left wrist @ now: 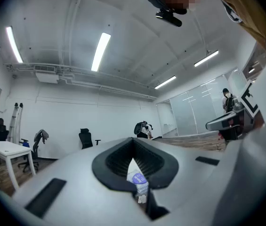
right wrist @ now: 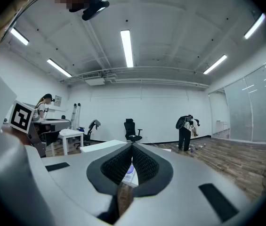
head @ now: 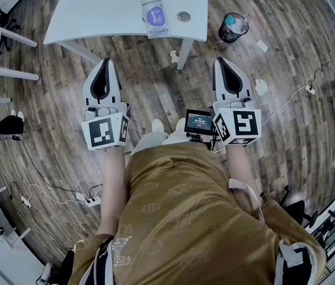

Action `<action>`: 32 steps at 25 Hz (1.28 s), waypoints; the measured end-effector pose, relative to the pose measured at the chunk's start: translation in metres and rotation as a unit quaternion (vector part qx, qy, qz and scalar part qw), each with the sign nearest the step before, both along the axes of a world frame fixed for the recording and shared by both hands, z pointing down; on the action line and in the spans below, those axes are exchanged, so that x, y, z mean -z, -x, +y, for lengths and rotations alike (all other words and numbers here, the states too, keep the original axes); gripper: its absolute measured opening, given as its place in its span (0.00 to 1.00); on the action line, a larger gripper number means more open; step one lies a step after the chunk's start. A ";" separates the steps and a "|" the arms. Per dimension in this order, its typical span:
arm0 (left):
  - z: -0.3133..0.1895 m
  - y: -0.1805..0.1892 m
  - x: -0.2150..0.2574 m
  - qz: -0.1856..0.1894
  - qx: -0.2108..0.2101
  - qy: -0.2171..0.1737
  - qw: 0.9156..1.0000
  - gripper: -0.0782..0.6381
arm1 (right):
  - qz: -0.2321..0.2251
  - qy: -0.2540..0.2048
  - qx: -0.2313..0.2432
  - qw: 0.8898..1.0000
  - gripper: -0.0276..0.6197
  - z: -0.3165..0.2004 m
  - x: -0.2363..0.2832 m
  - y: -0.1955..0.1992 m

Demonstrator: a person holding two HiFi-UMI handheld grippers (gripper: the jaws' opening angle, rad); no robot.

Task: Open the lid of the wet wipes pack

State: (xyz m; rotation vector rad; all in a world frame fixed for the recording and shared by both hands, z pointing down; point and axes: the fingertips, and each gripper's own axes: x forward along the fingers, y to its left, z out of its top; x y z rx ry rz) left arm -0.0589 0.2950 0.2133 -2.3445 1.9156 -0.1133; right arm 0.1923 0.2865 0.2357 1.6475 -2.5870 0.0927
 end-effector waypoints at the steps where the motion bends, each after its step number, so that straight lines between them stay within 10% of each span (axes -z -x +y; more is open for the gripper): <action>1: 0.001 -0.004 -0.001 0.001 0.000 0.000 1.000 0.12 | 0.001 0.000 -0.001 1.000 0.05 0.000 0.000 -0.005; 16: -0.012 -0.024 -0.007 -0.001 -0.008 0.007 1.000 0.12 | -0.004 0.013 -0.003 1.000 0.05 -0.012 -0.010 -0.019; 32: -0.135 0.023 -0.012 -0.003 -0.031 -0.002 1.000 0.12 | -0.005 -0.003 -0.043 0.999 0.05 -0.124 -0.010 0.026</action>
